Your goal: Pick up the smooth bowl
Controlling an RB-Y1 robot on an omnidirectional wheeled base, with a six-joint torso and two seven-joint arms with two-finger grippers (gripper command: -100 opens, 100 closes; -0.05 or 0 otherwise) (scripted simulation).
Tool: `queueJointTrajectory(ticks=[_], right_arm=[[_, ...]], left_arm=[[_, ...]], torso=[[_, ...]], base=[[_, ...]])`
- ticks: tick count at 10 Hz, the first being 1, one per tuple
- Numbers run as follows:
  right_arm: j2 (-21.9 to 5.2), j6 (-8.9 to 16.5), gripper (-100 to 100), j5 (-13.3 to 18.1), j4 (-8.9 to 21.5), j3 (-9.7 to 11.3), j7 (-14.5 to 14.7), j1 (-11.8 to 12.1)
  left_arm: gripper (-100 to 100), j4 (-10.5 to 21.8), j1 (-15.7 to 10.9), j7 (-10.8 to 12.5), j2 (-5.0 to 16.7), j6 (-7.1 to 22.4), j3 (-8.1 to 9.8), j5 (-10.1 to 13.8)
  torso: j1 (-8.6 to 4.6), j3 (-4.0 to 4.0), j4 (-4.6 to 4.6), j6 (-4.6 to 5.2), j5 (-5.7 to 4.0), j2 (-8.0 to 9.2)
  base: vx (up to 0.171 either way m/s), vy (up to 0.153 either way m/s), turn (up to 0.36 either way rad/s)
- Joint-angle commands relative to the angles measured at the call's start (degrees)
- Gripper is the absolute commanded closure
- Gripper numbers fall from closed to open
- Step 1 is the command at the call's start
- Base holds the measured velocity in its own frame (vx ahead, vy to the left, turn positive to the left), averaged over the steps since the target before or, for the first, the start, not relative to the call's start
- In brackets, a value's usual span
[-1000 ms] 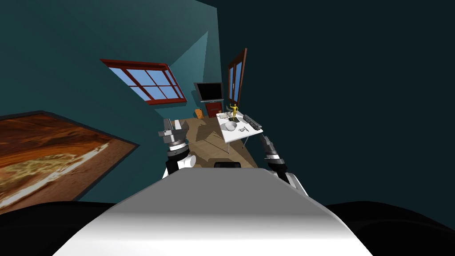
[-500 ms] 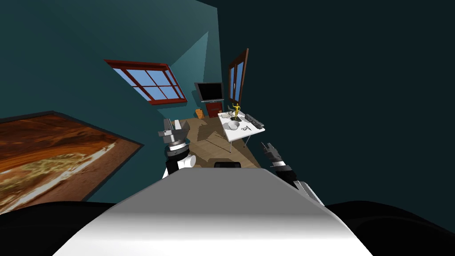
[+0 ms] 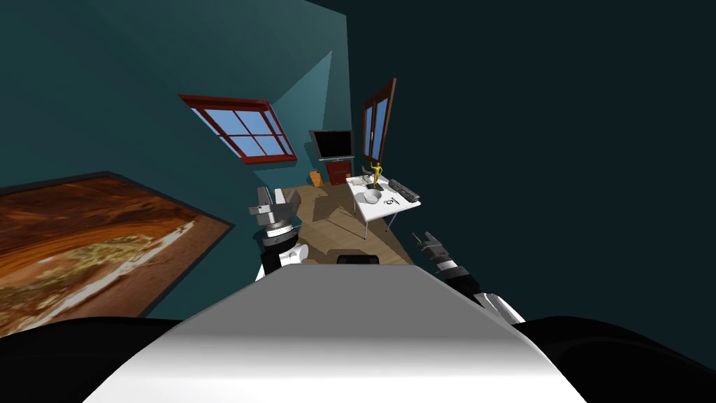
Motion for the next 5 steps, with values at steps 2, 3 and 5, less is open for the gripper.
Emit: queueJointTrajectory(ticks=[2,3,5], right_arm=[[-4.13,-0.31,-100,2.64,2.92,-0.81,1.67,1.05],[-4.85,-0.31,-100,2.64,2.92,-0.81,1.67,1.05],[-7.96,-0.50,-100,4.40,4.76,-1.20,2.74,1.73]], left_arm=[[0,0.00,0.00,0.00,0.00,0.00,0.00,0.00],[0,0.00,0.00,0.00,0.00,0.00,0.00,0.00],[0,0.00,0.00,0.00,0.00,0.00,0.00,0.00]], torso=[[0.00,0.00,0.00,-0.01,0.00,-0.01],[0.05,-0.01,0.00,-0.02,0.01,-0.02],[0.04,-0.05,-0.02,-0.02,0.01,-0.09]], base=[[-0.022,0.088,0.030],[-0.005,0.082,0.027],[0.001,0.085,0.049]])
